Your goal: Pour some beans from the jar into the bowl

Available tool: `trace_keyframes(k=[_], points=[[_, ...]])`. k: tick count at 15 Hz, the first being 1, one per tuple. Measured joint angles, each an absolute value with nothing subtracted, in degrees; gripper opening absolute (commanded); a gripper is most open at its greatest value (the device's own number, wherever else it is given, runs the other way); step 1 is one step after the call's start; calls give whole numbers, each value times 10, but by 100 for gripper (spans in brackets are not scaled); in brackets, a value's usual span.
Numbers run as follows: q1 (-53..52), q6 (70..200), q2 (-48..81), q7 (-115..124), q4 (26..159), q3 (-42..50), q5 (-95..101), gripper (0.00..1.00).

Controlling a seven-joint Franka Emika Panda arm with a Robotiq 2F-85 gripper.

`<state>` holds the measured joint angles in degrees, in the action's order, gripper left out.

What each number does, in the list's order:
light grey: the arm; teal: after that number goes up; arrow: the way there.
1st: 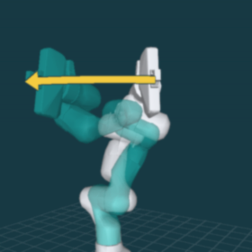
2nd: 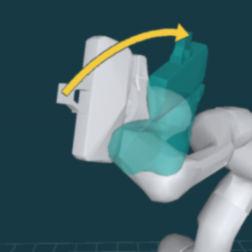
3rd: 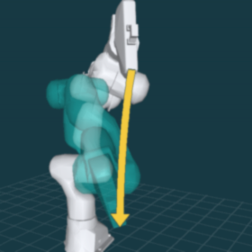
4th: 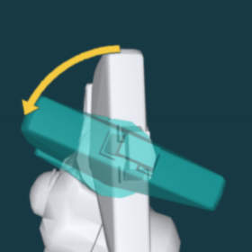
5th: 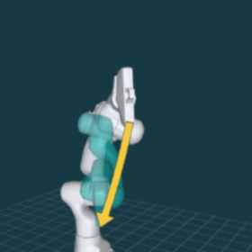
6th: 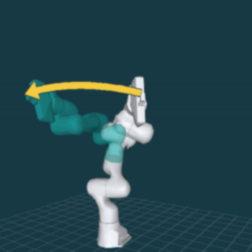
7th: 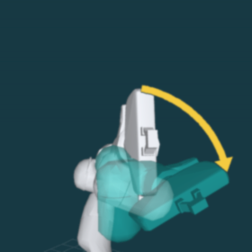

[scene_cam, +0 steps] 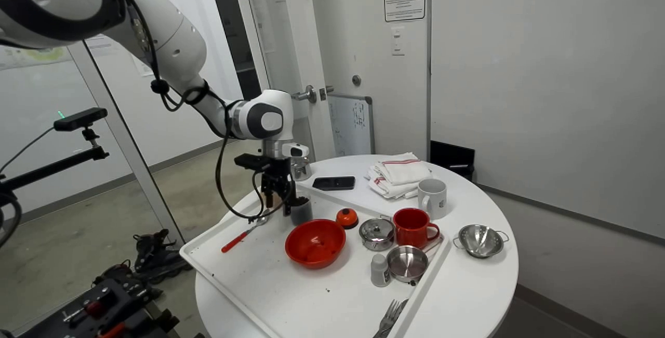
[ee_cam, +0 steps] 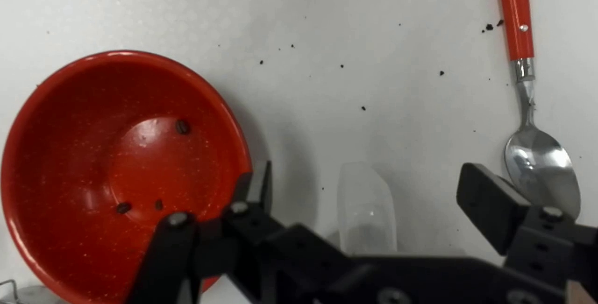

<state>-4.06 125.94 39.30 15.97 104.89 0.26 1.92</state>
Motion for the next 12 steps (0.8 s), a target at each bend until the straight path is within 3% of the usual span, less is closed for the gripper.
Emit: trace_keyframes(k=[4, 5, 7, 12], points=[[-46, 1273, 405, 160, 1049, 3, 19, 97], [-47, 1280, 408, 160, 1049, 3, 19, 73], [-47, 1298, 413, 160, 1049, 3, 19, 71], [-40, 1333, 421, 156, 1050, 7, 19, 34]])
